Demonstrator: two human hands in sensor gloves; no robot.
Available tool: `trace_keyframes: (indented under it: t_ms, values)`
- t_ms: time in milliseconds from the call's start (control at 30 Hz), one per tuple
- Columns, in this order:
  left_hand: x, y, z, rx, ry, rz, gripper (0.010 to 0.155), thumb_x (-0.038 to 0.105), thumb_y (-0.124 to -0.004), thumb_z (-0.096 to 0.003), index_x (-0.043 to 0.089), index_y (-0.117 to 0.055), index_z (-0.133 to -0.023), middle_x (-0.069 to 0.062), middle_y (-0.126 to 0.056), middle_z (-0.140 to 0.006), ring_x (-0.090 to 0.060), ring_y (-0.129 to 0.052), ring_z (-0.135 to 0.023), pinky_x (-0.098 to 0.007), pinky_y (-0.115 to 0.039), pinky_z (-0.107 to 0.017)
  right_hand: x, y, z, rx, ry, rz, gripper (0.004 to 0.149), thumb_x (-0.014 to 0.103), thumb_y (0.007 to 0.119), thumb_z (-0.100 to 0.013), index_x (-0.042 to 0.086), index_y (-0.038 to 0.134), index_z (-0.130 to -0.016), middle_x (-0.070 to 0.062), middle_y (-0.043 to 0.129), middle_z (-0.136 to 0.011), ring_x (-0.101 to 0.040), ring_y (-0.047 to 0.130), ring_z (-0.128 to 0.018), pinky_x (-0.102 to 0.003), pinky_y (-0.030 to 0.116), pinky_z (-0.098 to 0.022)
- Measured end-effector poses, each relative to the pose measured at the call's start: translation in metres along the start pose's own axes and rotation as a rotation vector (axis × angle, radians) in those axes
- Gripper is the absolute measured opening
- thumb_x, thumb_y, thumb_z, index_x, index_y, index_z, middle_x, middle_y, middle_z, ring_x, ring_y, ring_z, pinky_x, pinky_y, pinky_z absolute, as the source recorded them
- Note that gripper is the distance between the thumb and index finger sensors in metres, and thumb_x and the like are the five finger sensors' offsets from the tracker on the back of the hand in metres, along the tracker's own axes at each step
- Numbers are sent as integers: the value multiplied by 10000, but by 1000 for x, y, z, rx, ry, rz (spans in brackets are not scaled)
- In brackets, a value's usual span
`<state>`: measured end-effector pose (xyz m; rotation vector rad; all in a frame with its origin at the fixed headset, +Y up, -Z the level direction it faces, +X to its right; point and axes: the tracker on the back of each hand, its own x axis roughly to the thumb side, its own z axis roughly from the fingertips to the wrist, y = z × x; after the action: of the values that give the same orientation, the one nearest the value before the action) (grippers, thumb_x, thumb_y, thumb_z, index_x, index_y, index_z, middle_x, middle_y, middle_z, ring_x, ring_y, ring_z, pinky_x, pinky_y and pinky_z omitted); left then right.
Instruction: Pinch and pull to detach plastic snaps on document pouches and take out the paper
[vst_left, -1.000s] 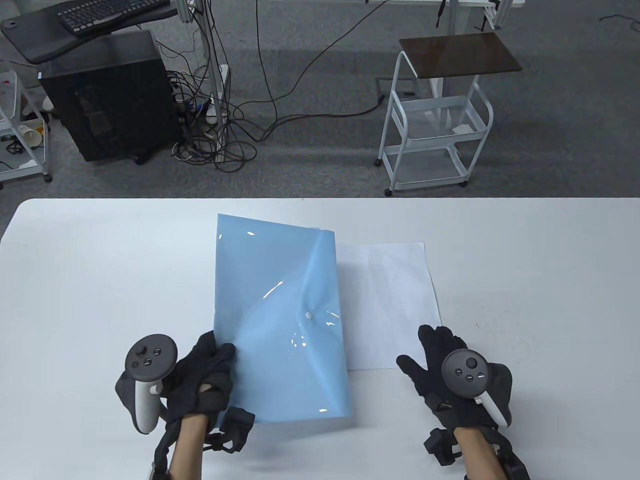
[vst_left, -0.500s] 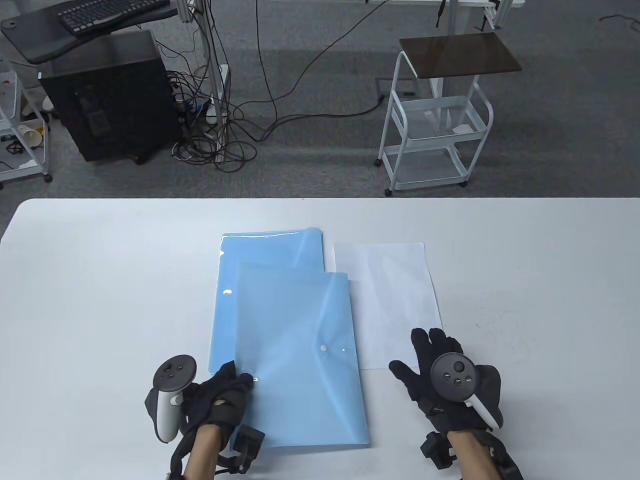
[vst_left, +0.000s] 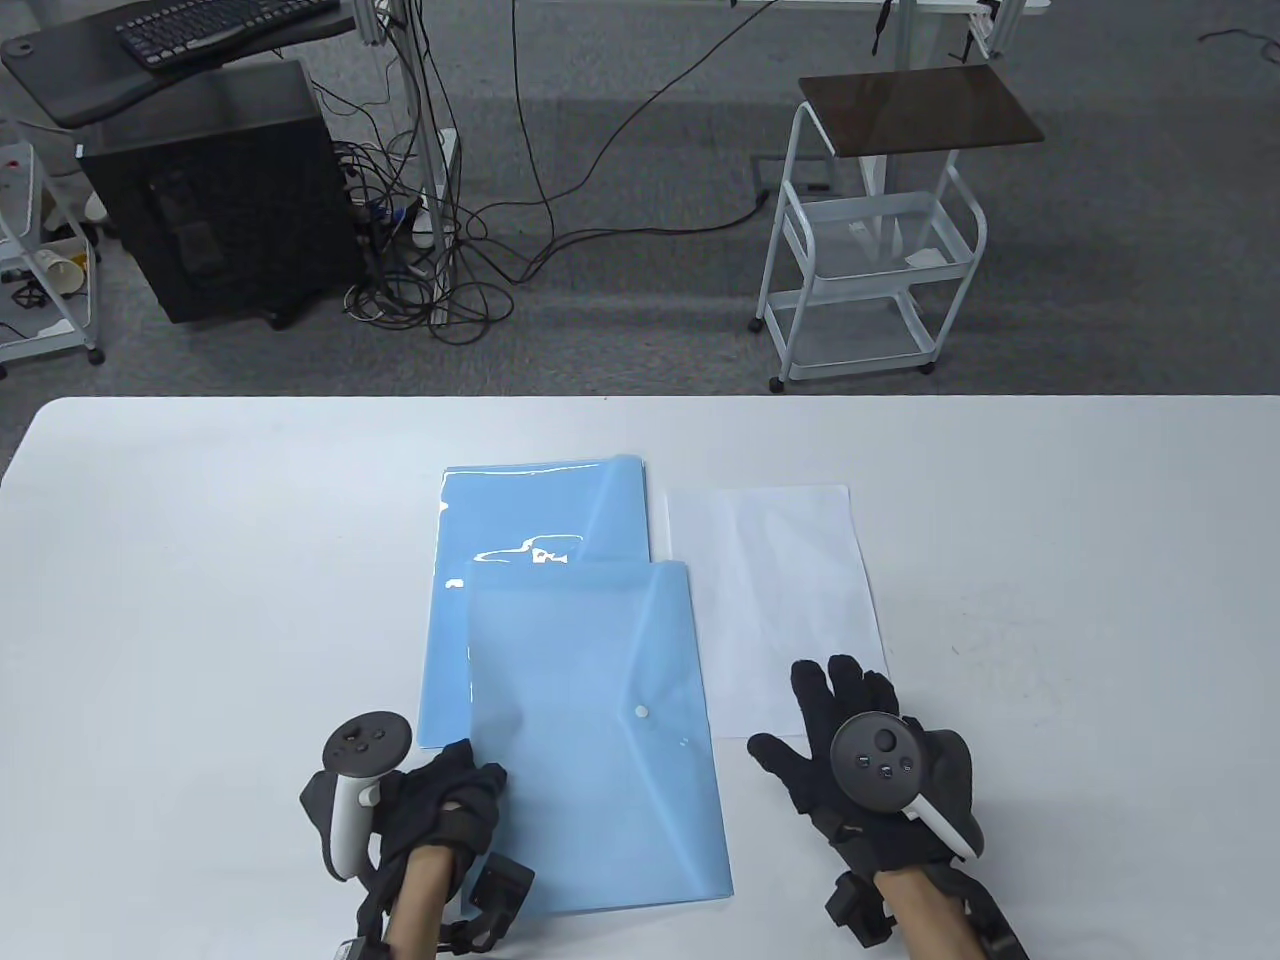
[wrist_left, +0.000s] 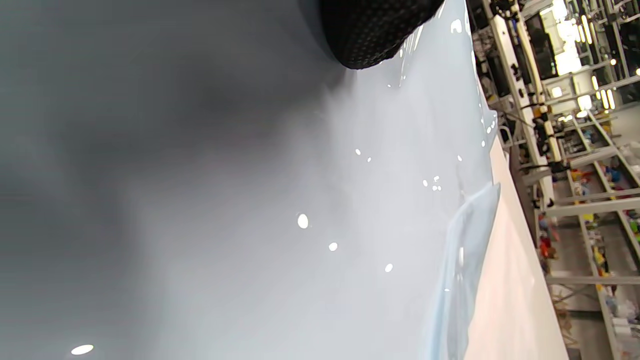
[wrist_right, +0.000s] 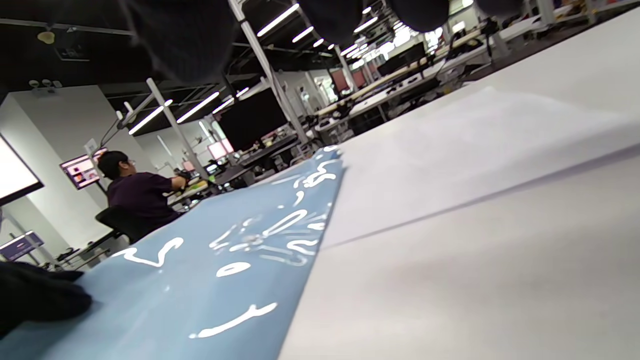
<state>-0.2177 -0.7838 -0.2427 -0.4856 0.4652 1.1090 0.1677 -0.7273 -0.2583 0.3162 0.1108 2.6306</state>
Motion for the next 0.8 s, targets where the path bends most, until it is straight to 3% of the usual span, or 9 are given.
trace_keyframes:
  t_ms: [367,600,800]
  values:
    - [3,-2,0,22,-7,-59,483,250,-732,-560,78,-635,-1001,-61,-936,-854,-255,-1092,-583,-388,-943,-394,61,36,-32,239,-67,60,963,636,737,-521,38,356,-1172,-424,336,-1197,-732,393,-976,-880,441,-557]
    - [6,-5,3,54,-12,-107,486,249,-730,-560,70,-633,-1000,-64,-938,-855,-251,-1094,-577,-385,-944,-391,84,61,-56,300,-65,191,1032,622,816,-474,15,342,-1162,-408,343,-1203,-701,431,-995,-854,471,-586]
    - [7,-6,3,63,-14,-118,486,250,-730,-559,70,-633,-1000,-62,-939,-855,-247,-1095,-575,-382,-945,-391,95,86,-75,340,-65,343,1041,567,864,-456,-17,343,-1142,-400,375,-1193,-643,539,-992,-753,566,-637]
